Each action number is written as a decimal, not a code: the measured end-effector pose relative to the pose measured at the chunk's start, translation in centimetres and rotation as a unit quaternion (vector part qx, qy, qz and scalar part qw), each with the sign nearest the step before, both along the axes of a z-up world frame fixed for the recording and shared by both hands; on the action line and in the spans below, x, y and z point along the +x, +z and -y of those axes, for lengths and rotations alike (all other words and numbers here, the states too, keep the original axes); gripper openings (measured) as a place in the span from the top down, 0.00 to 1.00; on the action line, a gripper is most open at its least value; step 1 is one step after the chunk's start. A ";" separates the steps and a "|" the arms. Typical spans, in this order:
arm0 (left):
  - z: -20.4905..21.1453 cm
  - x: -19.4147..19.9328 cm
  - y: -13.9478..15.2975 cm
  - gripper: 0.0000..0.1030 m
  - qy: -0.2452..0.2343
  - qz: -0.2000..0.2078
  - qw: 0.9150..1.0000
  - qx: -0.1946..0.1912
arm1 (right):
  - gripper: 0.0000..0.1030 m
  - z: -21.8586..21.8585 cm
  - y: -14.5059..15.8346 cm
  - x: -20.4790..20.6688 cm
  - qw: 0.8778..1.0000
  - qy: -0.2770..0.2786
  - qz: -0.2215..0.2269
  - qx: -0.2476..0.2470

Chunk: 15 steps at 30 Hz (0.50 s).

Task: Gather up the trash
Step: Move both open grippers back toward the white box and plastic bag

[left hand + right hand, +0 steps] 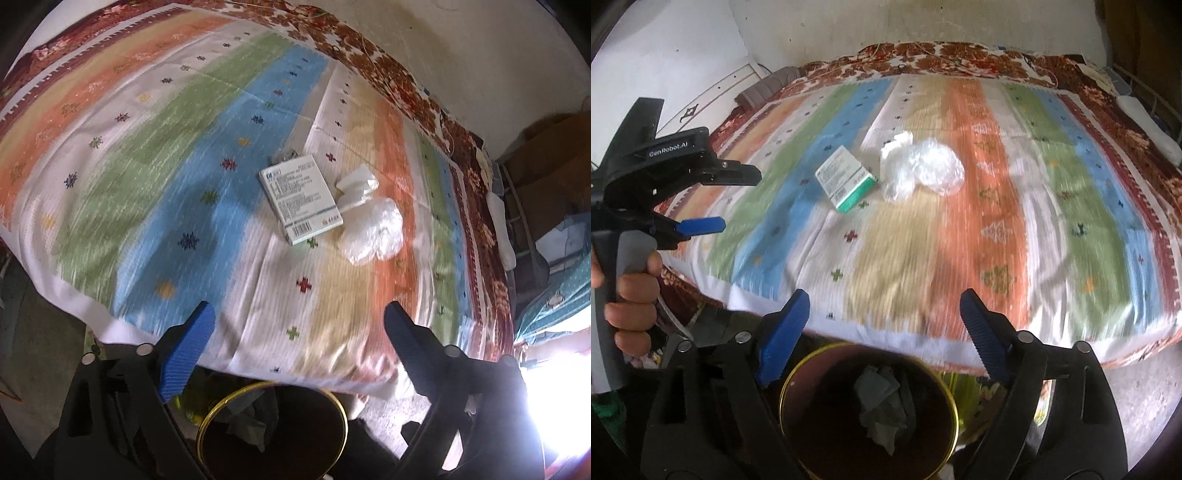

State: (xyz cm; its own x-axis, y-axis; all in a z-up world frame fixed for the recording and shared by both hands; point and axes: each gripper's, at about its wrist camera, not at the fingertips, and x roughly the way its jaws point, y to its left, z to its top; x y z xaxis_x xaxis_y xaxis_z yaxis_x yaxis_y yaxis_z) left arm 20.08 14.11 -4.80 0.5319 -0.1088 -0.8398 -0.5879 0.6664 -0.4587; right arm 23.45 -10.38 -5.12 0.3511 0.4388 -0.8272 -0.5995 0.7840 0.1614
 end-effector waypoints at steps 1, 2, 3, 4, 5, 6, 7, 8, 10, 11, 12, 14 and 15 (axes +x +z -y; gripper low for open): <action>-0.2 0.3 -0.1 0.06 0.004 0.001 1.000 -0.001 | 0.18 -0.2 0.1 0.4 1.000 0.000 0.004 0.000; -0.4 0.6 -0.3 0.06 0.007 0.002 1.000 -0.003 | 0.17 -0.3 0.1 0.8 1.000 -0.001 0.007 0.000; -0.6 1.0 -0.5 0.06 0.009 0.001 1.000 -0.006 | 0.14 -0.5 0.1 1.2 1.000 -0.001 0.009 -0.001; -0.7 1.3 -0.7 0.06 0.012 0.000 1.000 -0.009 | 0.12 -0.7 0.0 1.7 1.000 -0.003 0.011 -0.001; -0.9 1.5 -0.9 0.06 0.013 0.001 1.000 -0.012 | 0.11 -0.8 0.0 2.1 1.000 -0.005 0.010 0.000; -1.0 1.8 -1.0 0.06 0.013 0.001 1.000 -0.015 | 0.10 -0.9 -0.1 2.5 1.000 -0.006 0.007 0.002; -1.2 2.2 -1.2 0.06 0.014 0.000 1.000 -0.018 | 0.09 -1.0 -0.2 2.8 1.000 -0.007 0.004 0.004; -1.2 2.5 -1.4 0.06 0.015 0.000 1.000 -0.019 | 0.09 -1.2 -0.3 3.3 1.000 -0.009 0.000 0.008; -1.3 3.1 -1.6 0.06 0.014 0.001 1.000 -0.021 | 0.09 -1.5 -0.4 3.8 1.000 -0.010 0.002 0.009; -1.4 3.5 -1.7 0.06 0.015 0.001 1.000 -0.020 | 0.09 -1.7 -0.5 4.2 1.000 -0.010 0.006 0.009; -1.4 3.8 -1.7 0.06 0.015 0.001 1.000 -0.019 | 0.09 -1.9 -0.5 4.4 1.000 -0.010 0.009 0.008; -1.6 4.4 -1.9 0.06 0.018 0.002 1.000 -0.018 | 0.09 -2.1 -0.7 5.2 1.000 -0.011 0.012 0.008; -1.8 4.7 -2.0 0.06 0.020 0.003 1.000 -0.017 | 0.09 -2.2 -0.8 5.5 1.000 -0.013 0.012 0.009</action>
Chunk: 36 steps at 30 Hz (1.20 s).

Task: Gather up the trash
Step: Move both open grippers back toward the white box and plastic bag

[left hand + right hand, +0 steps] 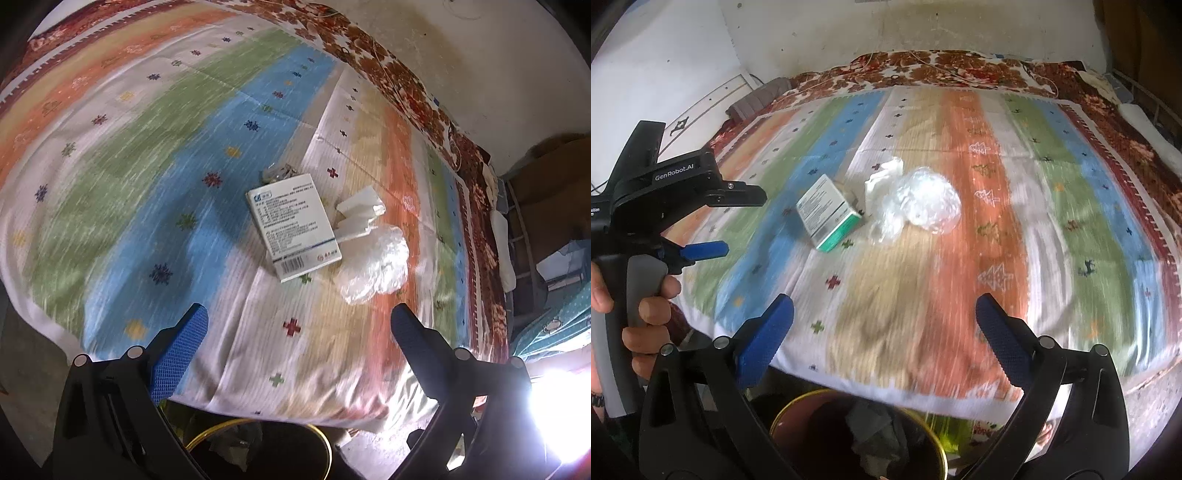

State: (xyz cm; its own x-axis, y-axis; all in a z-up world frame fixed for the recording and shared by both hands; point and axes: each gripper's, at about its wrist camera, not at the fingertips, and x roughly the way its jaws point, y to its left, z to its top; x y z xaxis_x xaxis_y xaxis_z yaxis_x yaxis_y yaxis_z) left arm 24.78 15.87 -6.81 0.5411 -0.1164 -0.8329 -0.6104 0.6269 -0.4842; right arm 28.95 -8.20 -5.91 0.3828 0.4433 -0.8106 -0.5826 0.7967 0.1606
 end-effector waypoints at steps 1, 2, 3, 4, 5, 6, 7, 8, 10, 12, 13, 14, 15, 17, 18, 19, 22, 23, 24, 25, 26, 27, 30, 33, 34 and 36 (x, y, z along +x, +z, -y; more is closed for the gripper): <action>-0.2 0.2 -0.1 0.06 0.001 0.000 1.000 0.000 | 0.09 0.0 -0.2 0.5 1.000 -0.004 -0.001 0.002; -0.4 0.6 -0.3 0.06 0.002 0.000 1.000 0.001 | 0.09 0.0 -0.3 0.8 1.000 -0.007 -0.003 0.005; -0.6 0.8 -0.4 0.06 0.004 0.000 1.000 0.003 | 0.09 0.0 -0.5 1.5 1.000 -0.015 -0.008 0.010; -0.8 1.0 -0.5 0.06 0.006 0.000 1.000 0.005 | 0.09 0.1 -0.8 2.1 1.000 -0.019 -0.014 0.013; -1.1 1.1 -0.7 0.06 0.010 -0.001 1.000 0.008 | 0.09 0.0 -1.1 2.6 0.999 -0.023 -0.019 0.014; -1.3 1.2 -1.0 0.06 0.014 -0.002 1.000 0.011 | 0.09 0.0 -1.4 3.1 0.999 -0.026 -0.023 0.014; -1.5 1.4 -1.3 0.06 0.016 -0.004 1.000 0.013 | 0.09 -0.2 -1.6 3.5 0.999 -0.028 -0.027 0.014; -1.7 1.6 -1.6 0.06 0.016 -0.007 1.000 0.013 | 0.09 -0.3 -1.9 4.0 0.999 -0.032 -0.031 0.016; -2.1 2.1 -2.2 0.06 0.014 -0.014 1.000 0.014 | 0.09 -0.7 -2.2 4.8 0.999 -0.037 -0.034 0.016; -2.3 2.5 -2.7 0.06 0.015 -0.017 1.000 0.015 | 0.09 -1.1 -2.3 5.4 0.998 -0.040 -0.034 0.019; -2.4 2.7 -2.8 0.06 0.015 -0.018 1.000 0.016 | 0.09 -1.2 -2.4 5.6 0.998 -0.041 -0.034 0.020; -2.5 2.9 -3.0 0.06 0.014 -0.020 1.000 0.017 | 0.09 -1.4 -2.5 5.9 0.998 -0.041 -0.033 0.021; -2.6 3.1 -3.2 0.06 0.013 -0.020 1.000 0.019 | 0.09 -1.5 -2.5 6.1 0.998 -0.040 -0.032 0.021; -2.8 3.5 -3.6 0.06 0.008 -0.023 0.999 0.026 | 0.10 -1.8 -2.8 6.6 0.999 -0.034 -0.028 0.017; -2.9 3.6 -3.7 0.06 0.008 -0.024 0.999 0.034 | 0.11 -1.8 -2.9 6.7 0.999 -0.030 -0.027 0.016; -3.0 3.6 -3.6 0.06 0.012 -0.023 0.999 0.041 | 0.11 -1.9 -3.1 6.9 0.999 -0.028 -0.026 0.012; -3.6 3.7 -3.1 0.06 0.032 -0.010 0.996 0.081 | 0.11 -2.2 -4.0 7.8 0.999 -0.029 -0.024 0.002; -3.8 4.0 -3.2 0.06 0.028 -0.007 0.996 0.081 | 0.11 -2.3 -4.2 8.0 0.999 -0.030 -0.023 0.001; -3.8 4.2 -3.3 0.06 0.025 -0.007 0.997 0.078 | 0.11 -2.4 -4.4 8.4 0.999 -0.030 -0.021 0.000; -3.8 4.5 -3.7 0.06 0.019 -0.010 0.997 0.075 | 0.11 -2.5 -4.5 8.7 0.999 -0.029 -0.019 0.001; -3.6 4.8 -3.8 0.06 0.015 -0.013 0.997 0.075 | 0.11 -2.6 -4.7 9.1 0.999 -0.026 -0.018 0.002; -3.5 5.1 -4.0 0.06 0.011 -0.015 0.997 0.077 | 0.11 -2.8 -4.8 9.3 1.000 -0.025 -0.017 0.002; -2.9 6.1 -4.6 0.06 -0.004 -0.018 0.996 0.085 | 0.11 -3.3 -5.1 10.3 1.000 -0.024 -0.011 0.001; -2.9 6.9 -5.1 0.06 -0.007 -0.023 0.997 0.075 | 0.14 -3.8 -5.5 11.5 1.000 -0.022 -0.012 0.006; -3.0 7.2 -5.3 0.06 -0.006 -0.025 0.997 0.069 | 0.17 -4.0 -5.7 11.7 1.000 -0.019 -0.012 0.005; -3.2 7.4 -5.6 0.06 0.001 -0.023 0.998 0.060 | 0.23 -4.5 -6.2 12.4 1.000 -0.012 -0.013 0.002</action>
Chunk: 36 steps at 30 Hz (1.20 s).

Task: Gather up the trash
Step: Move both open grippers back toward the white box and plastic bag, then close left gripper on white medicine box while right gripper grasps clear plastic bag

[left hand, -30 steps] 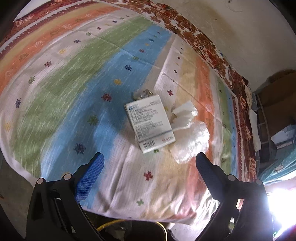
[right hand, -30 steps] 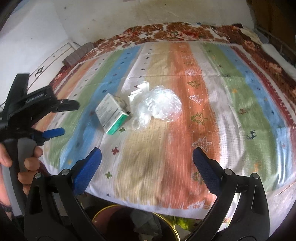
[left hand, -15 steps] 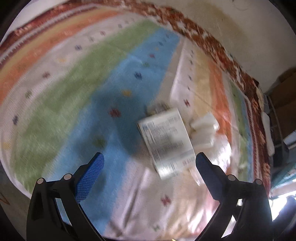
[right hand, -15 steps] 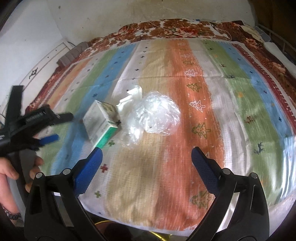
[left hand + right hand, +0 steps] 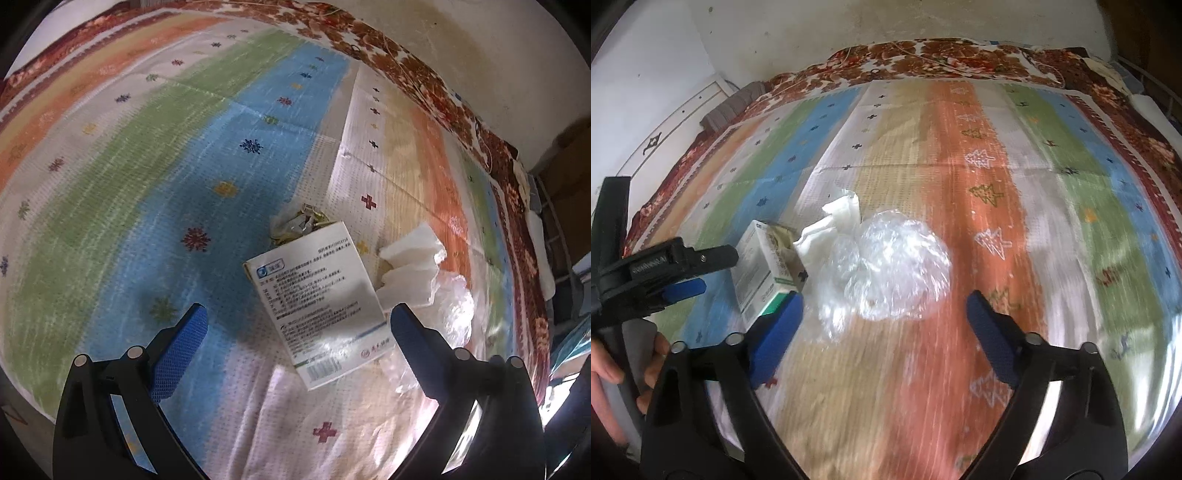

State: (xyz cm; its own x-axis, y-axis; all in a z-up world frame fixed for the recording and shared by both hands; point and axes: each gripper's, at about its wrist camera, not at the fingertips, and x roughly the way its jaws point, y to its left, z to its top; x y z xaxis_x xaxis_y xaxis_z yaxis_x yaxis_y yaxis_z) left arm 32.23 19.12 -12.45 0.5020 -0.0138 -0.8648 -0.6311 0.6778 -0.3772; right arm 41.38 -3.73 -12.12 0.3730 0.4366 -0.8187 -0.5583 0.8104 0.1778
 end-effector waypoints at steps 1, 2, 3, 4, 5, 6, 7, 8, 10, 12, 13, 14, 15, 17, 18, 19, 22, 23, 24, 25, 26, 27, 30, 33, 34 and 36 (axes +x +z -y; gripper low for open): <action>-0.1 0.2 -0.2 0.06 0.003 0.000 1.000 -0.005 | 0.26 -0.1 -0.3 0.4 1.000 0.000 -0.002 0.000; -0.3 0.4 -0.5 0.06 0.006 -0.002 1.000 -0.013 | 0.28 -0.2 -0.5 0.7 1.000 -0.001 -0.005 0.002; -0.3 0.6 -0.8 0.06 0.007 -0.004 1.000 -0.017 | 0.30 -0.3 -0.7 1.2 1.000 -0.003 -0.011 0.007; -0.4 0.9 -1.2 0.06 0.008 -0.010 1.000 -0.024 | 0.32 -0.4 -1.0 1.5 1.000 -0.003 -0.017 0.011; -0.4 1.1 -1.5 0.06 0.008 -0.014 1.000 -0.026 | 0.34 -0.5 -1.3 1.8 1.000 -0.001 -0.022 0.013; -0.4 1.4 -1.9 0.06 0.009 -0.019 0.999 -0.028 | 0.38 -0.7 -1.6 2.0 1.000 0.002 -0.024 0.012; -0.4 1.6 -2.1 0.06 0.010 -0.022 0.999 -0.029 | 0.43 -0.8 -2.0 2.2 1.000 0.004 -0.026 0.010; -0.4 1.9 -2.6 0.06 0.011 -0.027 0.999 -0.029 | 0.46 -0.9 -2.3 2.3 1.000 0.005 -0.027 0.007; -0.3 2.2 -3.0 0.06 0.014 -0.035 0.999 -0.025 | 0.65 -0.9 -2.7 2.5 1.000 0.002 -0.027 0.007; -0.1 2.5 -3.5 0.08 0.016 -0.051 0.999 -0.010 | 0.70 -0.8 -2.9 2.6 1.000 -0.002 -0.023 0.003; -0.1 2.5 -3.6 0.11 0.017 -0.050 0.999 -0.008 | 0.75 -0.8 -3.0 2.7 1.000 -0.001 -0.025 0.002; -0.1 2.4 -3.6 0.17 0.018 -0.049 0.999 -0.005 | 0.79 -0.7 -3.1 2.7 1.000 0.000 -0.026 0.001; -0.1 2.4 -3.6 0.17 0.018 -0.049 0.999 -0.002 | 0.84 -0.6 -3.1 2.7 1.000 -0.001 -0.026 -0.002; -0.2 2.2 -3.3 0.29 0.020 -0.043 0.999 -0.007 | 0.88 -0.4 -2.8 2.8 1.000 -0.004 -0.017 -0.011; -0.4 2.0 -3.2 0.32 0.021 -0.039 0.999 -0.014 | 0.89 -0.2 -2.5 2.8 1.000 -0.005 -0.013 -0.016; -0.5 2.0 -3.2 0.36 0.023 -0.038 0.999 -0.017 | 0.90 0.1 -2.4 2.8 1.000 -0.007 -0.012 -0.017; -0.8 1.6 -2.7 0.47 0.023 -0.034 0.999 -0.020 | 0.91 1.1 -1.8 3.2 0.999 -0.017 -0.015 -0.023; -0.9 1.5 -2.5 0.53 0.022 -0.027 0.999 -0.024 | 0.91 1.5 -1.6 3.3 0.999 -0.023 -0.017 -0.026; -1.0 1.5 -2.4 0.55 0.021 -0.022 0.999 -0.028 | 0.92 2.0 -1.4 3.4 0.999 -0.028 -0.020 -0.027; -1.1 1.5 -2.3 0.58 0.021 -0.017 0.999 -0.032 | 0.92 2.3 -1.3 3.5 0.999 -0.032 -0.023 -0.029; -1.2 1.4 -2.2 0.59 0.022 -0.013 0.999 -0.036 | 0.92 2.7 -1.3 3.6 0.999 -0.035 -0.025 -0.030; -1.2 1.4 -2.2 0.59 0.023 -0.011 0.999 -0.039 | 0.92 3.1 -1.2 3.7 0.998 -0.040 -0.028 -0.032; -1.4 1.2 -2.0 0.61 0.020 -0.007 0.999 -0.048 | 0.92 4.0 -0.8 3.9 0.998 -0.049 -0.031 -0.029; -1.5 1.1 -1.6 0.64 0.009 0.001 0.999 -0.052 | 0.92 4.5 -0.4 4.2 0.997 -0.059 -0.030 -0.030; -1.6 1.0 -1.4 0.66 0.005 0.006 0.999 -0.053 | 0.92 4.7 -0.1 4.3 0.997 -0.060 -0.029 -0.028; -1.8 0.9 -1.0 0.68 0.000 0.012 0.998 -0.057 | 0.92 4.9 0.3 4.4 0.998 -0.060 -0.028 -0.022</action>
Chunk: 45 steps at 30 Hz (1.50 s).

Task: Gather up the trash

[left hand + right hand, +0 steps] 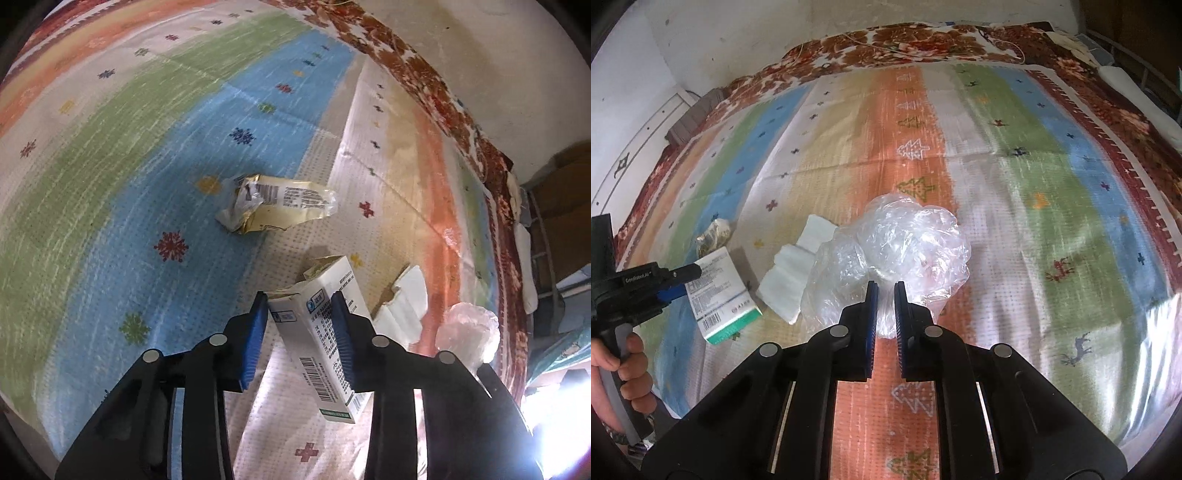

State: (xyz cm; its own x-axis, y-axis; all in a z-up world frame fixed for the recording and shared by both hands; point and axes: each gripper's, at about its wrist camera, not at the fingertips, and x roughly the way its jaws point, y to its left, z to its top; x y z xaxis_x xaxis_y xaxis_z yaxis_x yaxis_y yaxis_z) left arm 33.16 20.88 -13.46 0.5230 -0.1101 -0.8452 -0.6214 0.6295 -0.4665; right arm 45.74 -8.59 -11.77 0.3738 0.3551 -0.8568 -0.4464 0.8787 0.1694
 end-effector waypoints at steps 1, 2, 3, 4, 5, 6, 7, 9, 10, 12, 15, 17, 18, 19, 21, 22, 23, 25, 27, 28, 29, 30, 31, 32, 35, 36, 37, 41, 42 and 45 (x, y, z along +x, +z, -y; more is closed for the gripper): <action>-0.2 -0.1 0.2 0.69 -0.001 0.002 1.000 -0.002 | 0.92 0.0 0.2 0.0 1.000 0.000 0.001 0.002; -0.3 -0.2 0.3 0.70 -0.001 0.003 1.000 -0.005 | 0.92 0.0 0.4 -0.1 1.000 0.002 0.001 0.005; -0.5 -0.3 0.5 0.70 0.000 0.006 1.000 -0.008 | 0.92 -0.1 0.6 -0.2 1.000 0.003 0.001 0.007; -0.6 -0.4 0.6 0.71 0.000 0.007 1.000 -0.009 | 0.92 -0.1 0.8 -0.2 1.000 0.004 0.001 0.010; -0.8 -0.6 0.8 0.72 0.002 0.011 1.000 -0.012 | 0.92 -0.2 0.9 -0.2 1.000 0.005 0.001 0.012; -1.0 -0.7 1.0 0.72 0.003 0.014 1.000 -0.015 | 0.92 -0.3 1.2 -0.3 1.000 0.008 0.001 0.015; -1.2 -0.8 1.2 0.73 0.005 0.017 1.000 -0.017 | 0.92 -0.5 1.3 -0.4 1.000 0.009 0.002 0.017; -1.6 -1.1 1.8 0.74 0.008 0.025 1.000 -0.017 | 0.92 -0.7 1.7 -0.5 1.000 0.014 0.005 0.020; -1.8 -1.2 2.2 0.75 0.010 0.029 0.999 -0.017 | 0.92 -0.8 1.9 -0.6 1.000 0.016 0.006 0.022; -2.4 -1.4 2.9 0.75 0.012 0.041 0.999 -0.017 | 0.92 -1.0 2.1 -0.8 0.999 0.020 0.008 0.028; -2.6 -1.5 3.7 0.76 0.010 0.044 0.999 -0.006 | 0.92 -1.5 2.2 -1.0 0.999 0.027 0.007 0.030; -2.5 -1.5 3.7 0.76 0.008 0.041 0.999 -0.004 | 0.92 -1.8 2.2 -1.1 0.999 0.030 0.008 0.027; -2.4 -1.4 3.8 0.76 0.006 0.039 0.999 -0.004 | 0.93 -1.9 2.3 -1.2 0.999 0.032 0.010 0.025; -2.2 -1.4 4.0 0.76 0.003 0.039 0.999 -0.001 | 0.93 -2.0 2.4 -1.3 0.999 0.033 0.012 0.025; -1.7 -1.3 4.6 0.76 -0.005 0.041 0.999 0.010 | 0.93 -1.9 2.7 -1.6 0.999 0.034 0.015 0.024; -1.5 -1.4 4.9 0.76 -0.008 0.042 0.999 0.014 | 0.93 -1.9 2.9 -1.9 0.999 0.035 0.016 0.022; -1.2 -1.4 5.3 0.76 -0.013 0.044 0.999 0.019 | 0.93 -1.9 3.0 -2.2 0.999 0.038 0.018 0.019; -0.7 -1.6 5.9 0.77 -0.020 0.048 0.998 0.027 | 0.93 -1.9 3.3 -2.8 0.999 0.044 0.021 0.013; -0.1 -1.8 6.4 0.77 -0.027 0.047 0.998 0.035 | 0.93 -1.6 3.7 -3.8 0.998 0.053 0.031 0.000; 0.0 -2.0 6.7 0.77 -0.029 0.047 0.998 0.036 | 0.93 -1.5 3.8 -4.2 0.998 0.055 0.036 -0.005; 0.2 -2.2 6.9 0.77 -0.031 0.048 0.998 0.036 | 0.93 -1.2 4.0 -4.5 0.997 0.058 0.040 -0.009; 0.4 -2.4 7.1 0.77 -0.032 0.049 0.998 0.036 | 0.93 -0.8 4.1 -5.0 0.997 0.058 0.042 -0.013; 0.7 -2.6 7.4 0.77 -0.036 0.051 0.997 0.039 | 0.93 -0.5 4.3 -5.2 0.997 0.056 0.043 -0.012; 1.0 -2.8 7.7 0.77 -0.039 0.053 0.997 0.044 | 0.93 -0.1 4.4 -5.5 0.998 0.054 0.041 -0.011; 1.9 -3.4 8.5 0.77 -0.046 0.057 0.996 0.051 | 0.93 0.5 4.8 -6.4 0.998 0.053 0.040 -0.006; 2.2 -3.7 8.7 0.77 -0.049 0.058 0.996 0.051 | 0.93 0.7 5.1 -7.0 0.998 0.055 0.040 -0.002; 2.5 -3.8 9.0 0.77 -0.051 0.059 0.996 0.051 | 0.93 0.9 5.5 -7.6 0.997 0.058 0.041 0.001; 4.1 -4.6 9.9 0.77 -0.065 0.060 0.994 0.069 | 0.93 1.4 6.7 -9.6 0.996 0.069 0.050 0.006; 4.4 -4.8 10.1 0.77 -0.068 0.059 0.993 0.072 | 0.93 1.7 6.9 -10.1 0.996 0.070 0.050 0.009; 5.7 -5.6 10.8 0.77 -0.081 0.059 0.992 0.082 | 0.93 2.3 7.0 -11.2 0.996 0.071 0.044 0.012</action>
State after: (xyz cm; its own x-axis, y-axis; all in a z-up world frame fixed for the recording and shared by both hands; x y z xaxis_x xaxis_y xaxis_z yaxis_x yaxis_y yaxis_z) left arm 27.61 15.23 -2.66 0.6058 -0.0677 -0.7927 -0.4529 0.7899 -0.4135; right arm 34.58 -10.92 -4.77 0.3926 0.4298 -0.8131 -0.5795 0.8021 0.1441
